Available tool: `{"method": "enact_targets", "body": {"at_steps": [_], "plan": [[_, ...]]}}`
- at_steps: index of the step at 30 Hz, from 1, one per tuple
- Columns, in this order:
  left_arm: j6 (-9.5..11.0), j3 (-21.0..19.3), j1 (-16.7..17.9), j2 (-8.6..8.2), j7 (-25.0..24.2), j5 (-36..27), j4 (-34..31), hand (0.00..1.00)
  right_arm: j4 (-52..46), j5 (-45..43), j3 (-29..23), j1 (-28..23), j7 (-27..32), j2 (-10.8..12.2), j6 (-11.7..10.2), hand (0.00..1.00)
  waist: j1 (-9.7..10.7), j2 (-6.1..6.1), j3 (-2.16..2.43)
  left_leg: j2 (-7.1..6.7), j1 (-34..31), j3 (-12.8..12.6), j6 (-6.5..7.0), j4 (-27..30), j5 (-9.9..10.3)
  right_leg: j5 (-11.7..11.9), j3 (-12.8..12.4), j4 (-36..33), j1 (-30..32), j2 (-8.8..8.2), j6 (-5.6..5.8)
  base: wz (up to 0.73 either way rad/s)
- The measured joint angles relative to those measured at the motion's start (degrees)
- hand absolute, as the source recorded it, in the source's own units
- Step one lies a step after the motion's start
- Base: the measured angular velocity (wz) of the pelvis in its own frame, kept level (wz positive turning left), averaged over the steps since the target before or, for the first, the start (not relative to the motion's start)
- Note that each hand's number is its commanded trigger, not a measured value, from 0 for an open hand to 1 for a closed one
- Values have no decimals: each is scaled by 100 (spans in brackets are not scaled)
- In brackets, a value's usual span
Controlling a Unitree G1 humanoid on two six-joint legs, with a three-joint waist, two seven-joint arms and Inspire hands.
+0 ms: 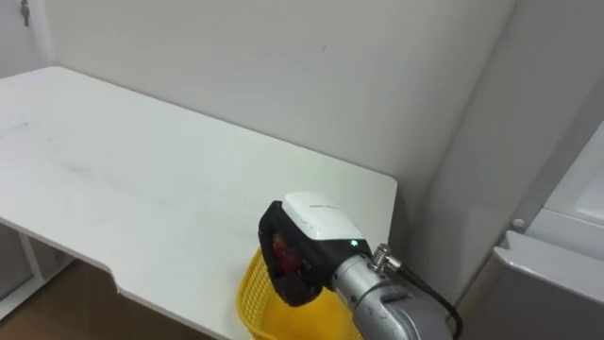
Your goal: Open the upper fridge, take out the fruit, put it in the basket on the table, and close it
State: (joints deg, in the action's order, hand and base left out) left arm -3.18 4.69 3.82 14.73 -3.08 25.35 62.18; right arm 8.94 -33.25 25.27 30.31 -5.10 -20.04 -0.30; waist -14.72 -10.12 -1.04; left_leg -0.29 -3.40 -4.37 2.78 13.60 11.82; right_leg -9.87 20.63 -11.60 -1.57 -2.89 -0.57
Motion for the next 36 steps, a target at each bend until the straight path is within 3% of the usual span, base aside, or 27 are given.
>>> {"method": "enact_targets", "body": {"at_steps": [7,15,18,21,22,23,24,36], "plan": [[-25,6,-117,37,-109,24,-26,0,668,-269,69,181,54,20,47,100,-46,-126,-42,-31,-25,1,22,9,-14,0,-10,1,55,-30,1,0],[-37,-5,-184,63,-118,32,-26,0,872,-436,70,183,107,23,45,100,-168,-105,-57,-43,-87,2,29,26,-14,0,-11,103,61,-24,3,0],[-37,-6,-187,61,-145,63,-26,0,990,-458,70,184,174,23,43,100,-180,-70,-82,-41,-113,18,28,41,-14,0,-5,102,75,-20,3,0],[-38,-7,-208,58,-151,64,-26,0,1062,-458,68,184,194,22,53,100,-198,-84,-72,-39,-215,15,27,81,-14,0,-8,98,175,-19,3,-1],[-38,-5,-207,44,-155,60,-26,0,1096,-459,68,184,194,23,42,84,-199,-63,-86,-39,-221,15,27,106,-14,0,-3,99,169,-22,3,0],[-38,-5,-207,42,-155,60,-26,0,1115,-459,68,184,196,23,44,33,-205,-46,-99,-40,-218,17,27,117,-14,0,-3,99,160,-23,3,0],[-38,-8,-206,48,-147,60,-27,0,1134,-465,68,184,201,22,45,0,-211,-32,-106,-40,-221,17,27,119,-14,0,-2,99,163,-23,3,0],[-66,-1,-227,50,-96,57,71,0,1412,-530,71,183,374,23,46,0,-284,-18,-105,-39,-347,16,27,169,-14,3,8,96,263,-19,5,0]]}}
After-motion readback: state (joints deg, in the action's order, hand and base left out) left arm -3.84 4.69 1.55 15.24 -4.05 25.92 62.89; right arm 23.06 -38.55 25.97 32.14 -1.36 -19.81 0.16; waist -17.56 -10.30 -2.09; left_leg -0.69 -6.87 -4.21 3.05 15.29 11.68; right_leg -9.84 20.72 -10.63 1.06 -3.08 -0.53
